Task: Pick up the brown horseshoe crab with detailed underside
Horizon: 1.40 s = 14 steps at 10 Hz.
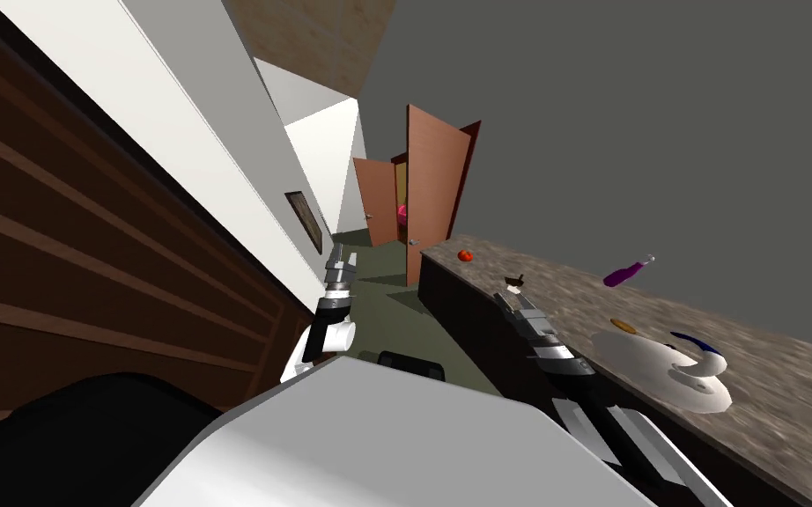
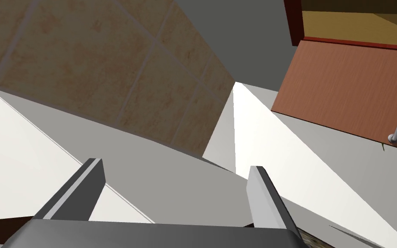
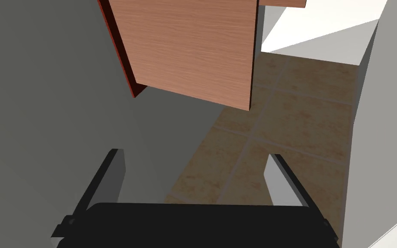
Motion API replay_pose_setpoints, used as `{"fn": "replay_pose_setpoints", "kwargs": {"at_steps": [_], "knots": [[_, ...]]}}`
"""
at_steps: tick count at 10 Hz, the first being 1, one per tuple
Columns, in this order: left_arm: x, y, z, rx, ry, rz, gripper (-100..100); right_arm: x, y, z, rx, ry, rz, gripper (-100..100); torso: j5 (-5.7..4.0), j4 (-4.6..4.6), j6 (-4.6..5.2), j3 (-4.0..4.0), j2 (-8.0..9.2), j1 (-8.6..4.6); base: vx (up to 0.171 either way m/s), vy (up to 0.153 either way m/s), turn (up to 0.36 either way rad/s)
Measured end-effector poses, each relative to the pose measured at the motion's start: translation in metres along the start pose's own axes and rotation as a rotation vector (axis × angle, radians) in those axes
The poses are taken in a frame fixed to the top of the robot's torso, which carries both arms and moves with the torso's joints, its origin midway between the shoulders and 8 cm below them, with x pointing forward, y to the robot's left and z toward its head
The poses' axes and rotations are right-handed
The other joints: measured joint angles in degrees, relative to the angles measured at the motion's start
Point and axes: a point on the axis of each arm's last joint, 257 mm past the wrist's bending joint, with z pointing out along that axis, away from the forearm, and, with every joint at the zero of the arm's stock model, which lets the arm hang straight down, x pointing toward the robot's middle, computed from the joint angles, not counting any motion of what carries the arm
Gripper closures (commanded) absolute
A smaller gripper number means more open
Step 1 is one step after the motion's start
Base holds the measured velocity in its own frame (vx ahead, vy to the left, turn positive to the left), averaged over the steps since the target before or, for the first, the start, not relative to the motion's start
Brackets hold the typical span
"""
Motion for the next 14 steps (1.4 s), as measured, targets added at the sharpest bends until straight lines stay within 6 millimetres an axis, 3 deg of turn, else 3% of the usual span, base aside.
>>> {"fn": "replay_pose_setpoints", "kwargs": {"at_steps": [3, 7, 14], "knots": [[0.000, 0.000, 0.000, 0.000, 0.000, 0.000, 0, 0.013, -0.017, -0.013, 0.013, 0.065, -0.155, -100, -0.03, -0.01, 0.03, -0.04, -0.06, -0.19, 0.009, 0.074, 0.177], [0.000, 0.000, 0.000, 0.000, 0.000, 0.000, 0, 0.029, -0.057, -0.032, 0.035, 0.177, -0.372, -100, -0.05, -0.01, 0.04, -0.03, -0.06, -0.26, 0.011, 0.055, 0.172], [0.000, 0.000, 0.000, 0.000, 0.000, 0.000, 0, 0.053, -0.137, -0.086, 0.059, 0.417, -0.746, -100, -0.09, -0.02, 0.02, -0.05, -0.09, -0.47, 0.025, 0.014, 0.144]]}}
